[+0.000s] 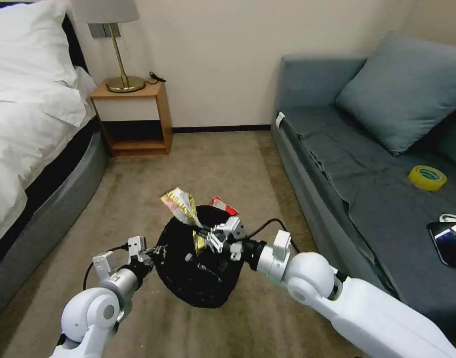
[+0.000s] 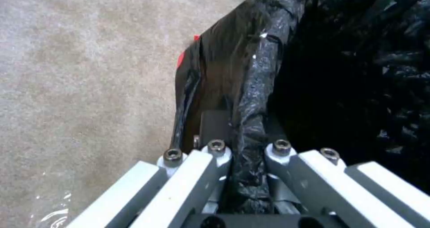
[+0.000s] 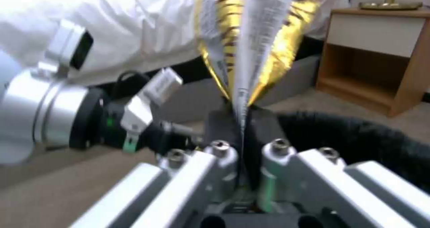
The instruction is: Pick up the trash bin, then pick up the garbage on the floor and place it into the trash bin.
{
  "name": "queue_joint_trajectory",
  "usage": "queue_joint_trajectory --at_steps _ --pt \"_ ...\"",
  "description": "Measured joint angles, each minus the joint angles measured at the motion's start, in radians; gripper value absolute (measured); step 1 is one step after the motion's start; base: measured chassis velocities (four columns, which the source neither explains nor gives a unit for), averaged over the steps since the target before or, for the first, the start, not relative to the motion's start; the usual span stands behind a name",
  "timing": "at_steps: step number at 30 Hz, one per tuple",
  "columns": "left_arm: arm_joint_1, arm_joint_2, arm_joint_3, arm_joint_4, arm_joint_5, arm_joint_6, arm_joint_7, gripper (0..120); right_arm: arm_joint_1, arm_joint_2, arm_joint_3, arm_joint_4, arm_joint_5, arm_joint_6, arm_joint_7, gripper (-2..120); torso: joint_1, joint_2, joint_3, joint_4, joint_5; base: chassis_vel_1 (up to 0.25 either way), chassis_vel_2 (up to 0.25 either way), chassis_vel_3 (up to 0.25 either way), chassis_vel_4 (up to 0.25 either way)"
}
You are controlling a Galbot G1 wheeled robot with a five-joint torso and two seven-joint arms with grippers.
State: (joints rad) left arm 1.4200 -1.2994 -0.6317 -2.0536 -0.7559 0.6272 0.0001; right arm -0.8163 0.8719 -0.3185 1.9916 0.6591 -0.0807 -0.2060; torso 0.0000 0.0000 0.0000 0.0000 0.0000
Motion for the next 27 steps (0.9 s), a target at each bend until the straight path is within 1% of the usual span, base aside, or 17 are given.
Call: queue_joint_trajectory --at_steps 3,4,6,8,9,10,11,13,14,17,18,19,23,24,26,27 --pt "0.010 -0.004 -0.005 -0.015 -0.001 0.001 -0.005 3 -0.038 -0.003 0.017 0.007 -0.031 -0.001 -0.014 20 0.000 0.000 0.000 0.0000 0.0000 0.000 0.000 0.000 0.000" --pt "0.010 -0.004 -0.005 -0.015 -0.001 0.001 -0.005 3 -0.038 -0.003 0.017 0.007 -0.031 -0.001 -0.014 20 0.000 0.000 0.000 0.0000 0.0000 0.000 0.000 0.000 0.000" --pt "0.018 -0.006 -0.007 -0.029 -0.005 0.002 -0.009 3 -0.063 -0.005 0.033 0.013 -0.046 -0.001 -0.022 30 0.000 0.000 0.000 -0.0001 0.0000 0.000 0.000 0.000 0.000" --pt "0.023 -0.007 -0.009 -0.038 -0.008 0.003 -0.011 3 -0.078 -0.006 0.045 0.014 -0.056 -0.001 -0.027 36 0.000 0.000 0.000 -0.0001 0.0000 0.000 0.000 0.000 0.000" --pt "0.023 -0.007 -0.009 -0.038 -0.008 0.003 -0.011 3 -0.078 -0.006 0.045 0.014 -0.056 -0.001 -0.027 36 0.000 0.000 0.000 -0.0001 0.0000 0.000 0.000 0.000 0.000" --pt "0.028 -0.007 -0.010 -0.047 -0.013 0.004 -0.013 3 -0.088 -0.006 0.054 0.015 -0.064 -0.001 -0.031 43 0.000 0.000 0.000 -0.0001 0.0000 0.000 0.000 0.000 0.000" --pt "0.030 -0.007 -0.011 -0.050 -0.015 0.005 -0.015 3 -0.093 -0.006 0.058 0.016 -0.068 -0.001 -0.035 46 0.000 0.000 0.000 0.0000 0.0000 0.000 0.000 0.000 0.000" --pt "0.035 -0.007 -0.012 -0.062 -0.023 0.006 -0.021 3 -0.102 -0.010 0.067 0.022 -0.079 -0.003 -0.045 56 0.000 0.000 0.000 0.0000 0.0000 0.000 0.000 0.000 0.000" --pt "0.035 -0.007 -0.012 -0.062 -0.023 0.006 -0.021 3 -0.102 -0.010 0.067 0.022 -0.079 -0.003 -0.045 56 0.000 0.000 0.000 0.0000 0.0000 0.000 0.000 0.000 0.000" --pt "0.042 -0.006 -0.015 -0.078 -0.030 0.007 -0.026 3 -0.106 -0.011 0.073 0.028 -0.085 -0.005 -0.049 70 0.000 0.000 0.000 0.0000 0.0000 0.000 0.000 0.000 0.000" --pt "0.045 -0.006 -0.016 -0.082 -0.030 0.007 -0.028 3 -0.106 -0.011 0.074 0.031 -0.085 -0.007 -0.050 76 0.000 0.000 0.000 0.0000 0.0000 0.000 0.000 0.000 0.000" --pt "0.045 -0.006 -0.016 -0.082 -0.030 0.007 -0.028 3 -0.106 -0.011 0.074 0.031 -0.085 -0.007 -0.050 76 0.000 0.000 0.000 0.0000 0.0000 0.000 0.000 0.000 0.000" --pt "0.052 -0.007 -0.020 -0.092 -0.031 0.007 -0.033 3 -0.105 -0.012 0.073 0.036 -0.087 -0.013 -0.054 93 0.000 0.000 0.000 0.0000 -0.0001 0.000 0.000 0.000 0.000" --pt "0.052 -0.007 -0.020 -0.092 -0.031 0.007 -0.033 3 -0.105 -0.012 0.073 0.036 -0.087 -0.013 -0.054 93 0.000 0.000 0.000 0.0000 -0.0001 0.000 0.000 0.000 0.000" --pt "0.052 -0.008 -0.024 -0.095 -0.031 0.003 -0.043 3 -0.097 -0.005 0.072 0.038 -0.086 -0.014 -0.049 99 0.000 0.000 0.000 -0.0001 -0.0001 0.000 0.000 0.000 0.000" --pt "0.052 -0.008 -0.030 -0.095 -0.028 -0.003 -0.052 3 -0.090 0.002 0.073 0.038 -0.081 -0.014 -0.039 99 0.000 0.000 0.000 -0.0001 -0.0002 0.000 0.000 0.000 0.000"
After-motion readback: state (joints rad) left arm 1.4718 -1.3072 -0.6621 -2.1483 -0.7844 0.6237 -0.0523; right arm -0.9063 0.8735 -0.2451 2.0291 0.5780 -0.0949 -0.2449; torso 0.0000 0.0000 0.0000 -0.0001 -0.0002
